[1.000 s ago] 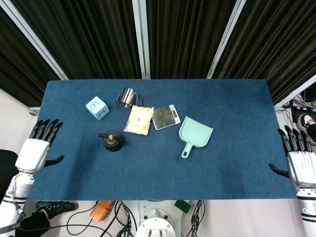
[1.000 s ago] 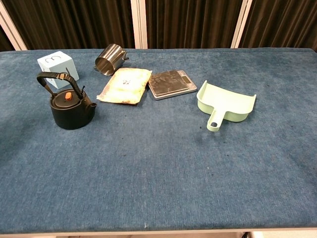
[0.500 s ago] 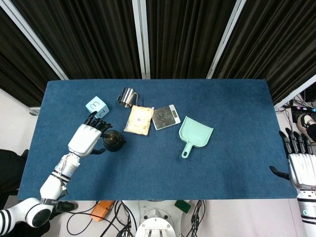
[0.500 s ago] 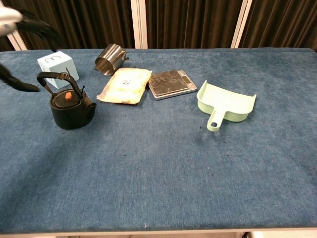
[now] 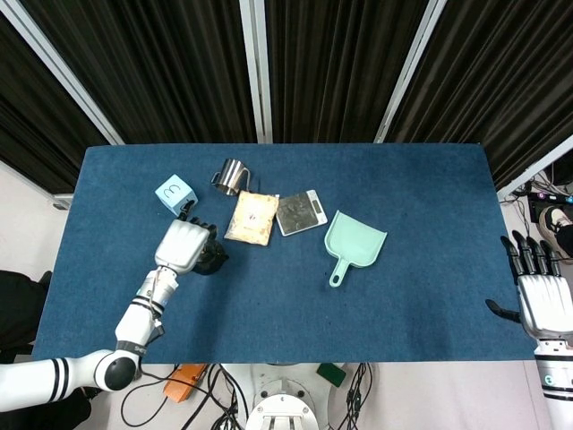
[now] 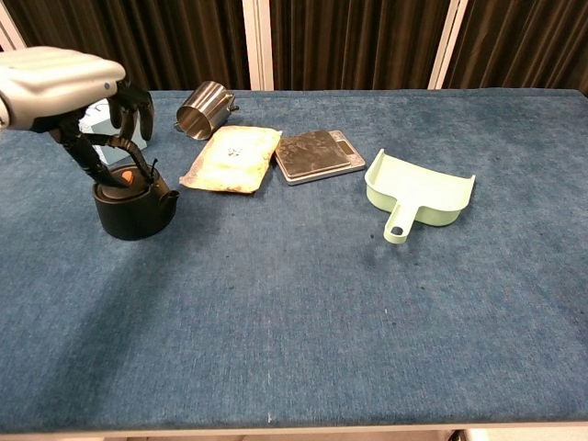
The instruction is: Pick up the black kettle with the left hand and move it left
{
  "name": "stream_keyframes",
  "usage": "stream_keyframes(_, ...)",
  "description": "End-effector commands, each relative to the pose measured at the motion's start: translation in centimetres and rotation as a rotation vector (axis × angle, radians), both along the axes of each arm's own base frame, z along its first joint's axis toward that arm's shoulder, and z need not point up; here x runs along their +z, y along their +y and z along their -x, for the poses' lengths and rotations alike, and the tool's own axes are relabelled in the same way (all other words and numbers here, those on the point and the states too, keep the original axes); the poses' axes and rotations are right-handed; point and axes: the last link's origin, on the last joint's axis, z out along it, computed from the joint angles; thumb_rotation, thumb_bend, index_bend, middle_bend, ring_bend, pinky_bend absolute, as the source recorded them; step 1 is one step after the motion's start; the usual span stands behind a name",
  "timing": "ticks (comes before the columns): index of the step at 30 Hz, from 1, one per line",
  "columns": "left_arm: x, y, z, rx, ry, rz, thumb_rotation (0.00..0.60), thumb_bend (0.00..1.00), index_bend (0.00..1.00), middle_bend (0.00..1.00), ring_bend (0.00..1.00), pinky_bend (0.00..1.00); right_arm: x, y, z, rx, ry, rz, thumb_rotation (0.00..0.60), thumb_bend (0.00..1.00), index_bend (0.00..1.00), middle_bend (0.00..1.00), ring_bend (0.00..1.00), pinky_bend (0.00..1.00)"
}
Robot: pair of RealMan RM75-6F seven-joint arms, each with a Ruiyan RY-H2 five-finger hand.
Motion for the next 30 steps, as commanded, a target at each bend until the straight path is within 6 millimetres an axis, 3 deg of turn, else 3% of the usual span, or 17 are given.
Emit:
stream_keyframes(1, -0.3, 0.0, 0.1, 0.019, 0.007, 0.004, 0.587, 0.10, 0.44, 0.50, 0.40, 0.00, 0.0, -0.1, 0.0, -0.002, 0.000, -0.001, 0.600, 0.06, 0.00, 0.00, 0.00, 0.00)
stream_keyframes(25, -1.3, -0.3, 1.1, 0.058, 0.041, 0.033, 0.551, 0.09, 0.56, 0.58, 0.46, 0.00, -0.4, -0.4, 0.3, -0.014, -0.003, -0.016, 0.600, 0.06, 0.00, 0.00, 0.00, 0.00)
stream_keyframes(30, -1.4, -0.4, 1.0, 0.056, 0.028, 0.042, 0.537, 0.09, 0.62, 0.64, 0.51, 0.00, -0.4, -0.4, 0.2, -0.015, -0.003, -0.016, 0.600, 0.06, 0.00, 0.00, 0.00, 0.00)
